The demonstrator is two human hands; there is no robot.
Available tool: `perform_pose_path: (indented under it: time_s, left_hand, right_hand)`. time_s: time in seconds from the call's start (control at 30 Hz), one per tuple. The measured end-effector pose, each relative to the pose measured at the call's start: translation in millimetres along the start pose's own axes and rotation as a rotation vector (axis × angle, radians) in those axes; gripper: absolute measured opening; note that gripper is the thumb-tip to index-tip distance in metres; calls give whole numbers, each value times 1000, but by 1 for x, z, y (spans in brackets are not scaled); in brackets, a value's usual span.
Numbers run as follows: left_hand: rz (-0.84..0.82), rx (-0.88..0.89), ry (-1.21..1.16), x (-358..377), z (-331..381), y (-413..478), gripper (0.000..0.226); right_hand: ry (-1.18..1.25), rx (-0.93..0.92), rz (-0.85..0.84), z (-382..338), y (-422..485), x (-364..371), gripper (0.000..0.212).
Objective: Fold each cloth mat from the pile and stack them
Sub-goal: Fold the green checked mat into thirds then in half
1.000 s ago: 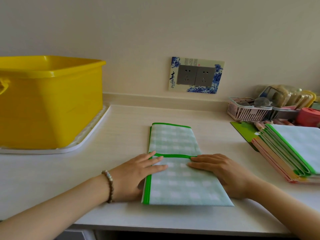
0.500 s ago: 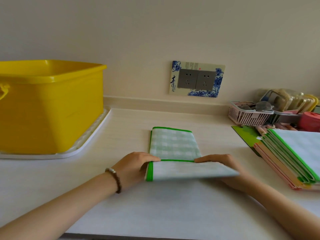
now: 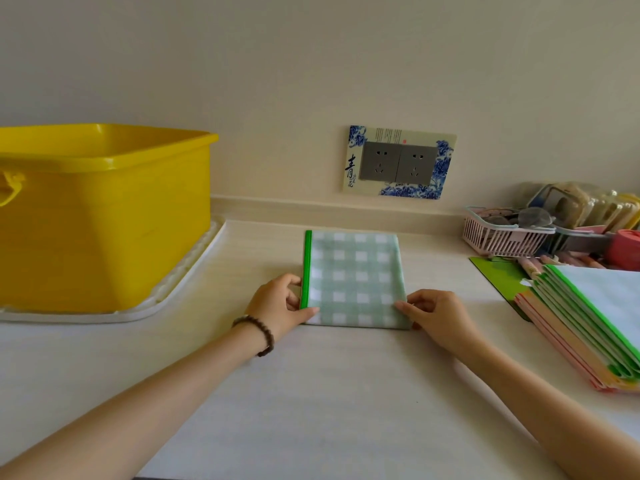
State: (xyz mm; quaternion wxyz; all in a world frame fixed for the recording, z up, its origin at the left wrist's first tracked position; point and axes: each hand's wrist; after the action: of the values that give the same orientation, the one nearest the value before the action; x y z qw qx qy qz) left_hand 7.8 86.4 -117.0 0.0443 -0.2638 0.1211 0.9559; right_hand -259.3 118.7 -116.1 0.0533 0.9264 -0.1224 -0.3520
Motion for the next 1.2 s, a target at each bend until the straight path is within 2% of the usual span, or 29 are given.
perform_pose_path:
  time_s: [0.13,0.3,0.4,0.47,0.53,0.63,0.73,0.9,1.03,1.2]
  left_hand:
    - [-79,-28,234,-5,14,12,79]
    - [-136,77,426,15,29,51,53]
    - [-210,47,503,38,26,71,49]
    - [-253,2,557,48,17,75,49]
    - [-272,-7,601,54,9,74,51]
    - [-269,11,623,56,6,73,52]
    - [-267,5,656,56,9,72,52]
    - [-246,4,626,56,10,70,51]
    - [-261,6,622,54,9,69,52]
    - [-278,1,615,52,12,64,53]
  right_hand:
    - [-125,18,-30,-5,8,0,14]
    - [-222,67,-77,-11,14,-1,13]
    - [-253,95,-93,-13,15,-1,15]
    - [-256,118,-88,-15,13,0,23]
    - [-358,52,-23,-19,10,4,36]
    - [-517,-185,72,-38,13,22,45]
    - [-614,-278,-28,-60,38,50,45]
    - [-805,-225,-218,-59,74,78,48]
    - [-804,-211,-227,-40,71,76,51]
    - [-812,-80,-264,-20,69,55,56]
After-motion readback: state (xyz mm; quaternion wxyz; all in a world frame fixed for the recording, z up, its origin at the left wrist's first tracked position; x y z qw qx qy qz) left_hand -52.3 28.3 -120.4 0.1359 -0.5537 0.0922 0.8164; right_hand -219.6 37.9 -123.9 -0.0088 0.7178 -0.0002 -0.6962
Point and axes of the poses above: each hand's wrist, its own y-axis towards the middle knuckle, its own x-axis out of the palm, z = x × y, and after that the axes turned 7 degrees about -y, right-handed
